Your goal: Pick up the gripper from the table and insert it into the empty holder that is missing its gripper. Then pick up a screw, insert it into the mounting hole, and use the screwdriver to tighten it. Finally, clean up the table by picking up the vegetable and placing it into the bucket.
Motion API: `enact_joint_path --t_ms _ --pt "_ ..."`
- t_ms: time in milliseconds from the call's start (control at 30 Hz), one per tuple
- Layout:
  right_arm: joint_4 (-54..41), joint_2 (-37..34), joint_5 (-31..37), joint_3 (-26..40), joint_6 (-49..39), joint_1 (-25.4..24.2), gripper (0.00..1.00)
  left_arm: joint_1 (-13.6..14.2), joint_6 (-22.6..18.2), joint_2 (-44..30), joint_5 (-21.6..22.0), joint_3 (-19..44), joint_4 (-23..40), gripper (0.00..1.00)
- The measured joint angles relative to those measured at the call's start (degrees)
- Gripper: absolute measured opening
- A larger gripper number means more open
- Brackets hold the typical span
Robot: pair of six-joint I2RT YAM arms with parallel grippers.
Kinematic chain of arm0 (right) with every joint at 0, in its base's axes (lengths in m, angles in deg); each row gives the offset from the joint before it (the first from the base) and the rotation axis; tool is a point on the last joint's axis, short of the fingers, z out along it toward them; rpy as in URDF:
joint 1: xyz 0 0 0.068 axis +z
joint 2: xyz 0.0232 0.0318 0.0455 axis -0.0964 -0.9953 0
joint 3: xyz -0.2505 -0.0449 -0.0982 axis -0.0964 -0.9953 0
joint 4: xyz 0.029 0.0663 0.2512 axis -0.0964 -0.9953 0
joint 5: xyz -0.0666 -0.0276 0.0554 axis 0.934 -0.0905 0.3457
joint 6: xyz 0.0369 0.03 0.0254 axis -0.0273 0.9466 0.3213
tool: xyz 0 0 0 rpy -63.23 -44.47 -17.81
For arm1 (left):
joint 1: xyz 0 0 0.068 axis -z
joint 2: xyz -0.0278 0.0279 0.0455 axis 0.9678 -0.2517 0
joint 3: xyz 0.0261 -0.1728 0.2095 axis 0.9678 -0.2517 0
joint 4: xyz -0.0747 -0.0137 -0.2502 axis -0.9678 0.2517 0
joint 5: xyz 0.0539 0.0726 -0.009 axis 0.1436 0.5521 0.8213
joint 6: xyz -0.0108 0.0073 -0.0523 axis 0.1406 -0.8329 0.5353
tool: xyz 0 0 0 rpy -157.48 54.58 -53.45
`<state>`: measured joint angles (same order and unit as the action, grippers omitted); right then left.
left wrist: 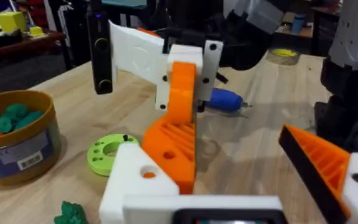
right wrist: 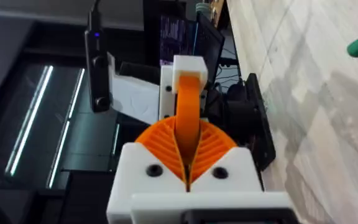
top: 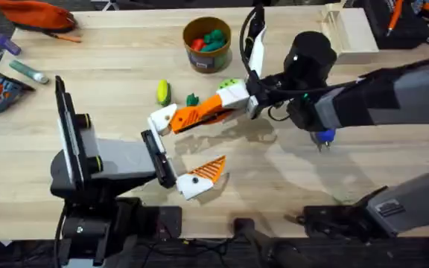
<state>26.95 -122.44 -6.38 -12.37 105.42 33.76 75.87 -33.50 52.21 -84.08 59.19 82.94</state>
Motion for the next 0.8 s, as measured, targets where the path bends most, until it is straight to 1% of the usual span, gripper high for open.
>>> enact_joint_path --t_ms 333,467,633,800 --pt "0.0 -2.3 0.0 3.1 0.2 0.0 0.008 0.0 -0.1 0.0 0.1 0.0 0.0 0.985" --pt "-0.8 -3.5 -1.1 4.7 0.6 0.1 0.008 0.0 -0.2 0.0 0.4 0.0 0.0 0.985" --pt "-1.2 -5.3 -2.3 6.4 0.6 1.0 0.008 0.0 -0.2 0.0 0.3 0.0 0.0 0.985" --pt "-1.3 -5.6 -2.4 6.7 0.6 2.0 0.008 0.0 0.0 0.0 0.2 0.0 0.0 0.985"
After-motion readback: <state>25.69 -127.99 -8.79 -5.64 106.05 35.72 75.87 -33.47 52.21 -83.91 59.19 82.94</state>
